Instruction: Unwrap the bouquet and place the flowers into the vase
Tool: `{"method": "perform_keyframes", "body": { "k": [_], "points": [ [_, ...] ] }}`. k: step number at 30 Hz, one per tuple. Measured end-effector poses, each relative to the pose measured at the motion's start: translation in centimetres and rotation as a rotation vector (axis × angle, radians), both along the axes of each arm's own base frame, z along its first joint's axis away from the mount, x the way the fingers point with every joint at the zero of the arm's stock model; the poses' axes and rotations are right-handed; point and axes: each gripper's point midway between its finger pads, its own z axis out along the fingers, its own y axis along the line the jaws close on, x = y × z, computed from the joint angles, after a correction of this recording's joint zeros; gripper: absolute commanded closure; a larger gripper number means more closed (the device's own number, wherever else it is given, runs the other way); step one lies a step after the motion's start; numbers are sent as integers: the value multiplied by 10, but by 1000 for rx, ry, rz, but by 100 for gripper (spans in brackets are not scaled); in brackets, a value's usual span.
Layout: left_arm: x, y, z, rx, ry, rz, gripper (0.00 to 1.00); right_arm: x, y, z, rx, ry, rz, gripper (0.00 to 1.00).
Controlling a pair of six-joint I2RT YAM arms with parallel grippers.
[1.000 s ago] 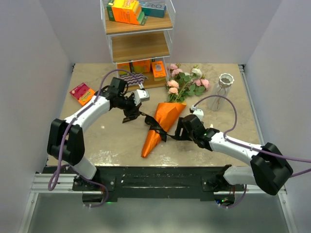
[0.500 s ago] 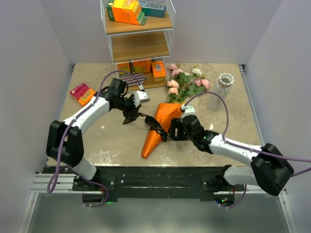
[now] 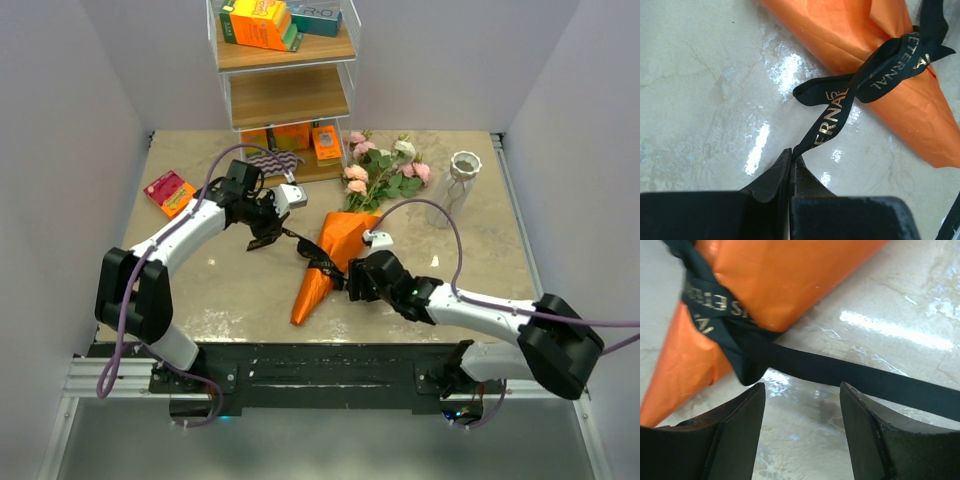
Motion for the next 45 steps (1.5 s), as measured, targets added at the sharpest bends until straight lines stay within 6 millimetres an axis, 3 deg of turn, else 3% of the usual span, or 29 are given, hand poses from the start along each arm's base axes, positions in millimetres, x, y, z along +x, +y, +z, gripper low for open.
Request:
{"method": "perform_keyframes", "body": {
  "k": [6,14,28,34,41,45],
  "points": [
    [8,4,-5,30,-6,28,100,12,-2,-24,-152,72,-54,38],
    [10,7,-7,47,-12,39,100,23,1,-27,-252,53,-49,38],
    [20,5,-5,48,-29,44,100,7,29,-37,-326,21,82,43],
    [21,5,-4,46,-33,44,100,23,23,-38,-395,-19,5,58],
    [21,5,-4,48,-34,46,100,30,19,-34,-420,-49,-41,97],
    [22,6,-4,51,-35,48,100,23,10,-23,-379,-55,-57,100]
  ]
}}
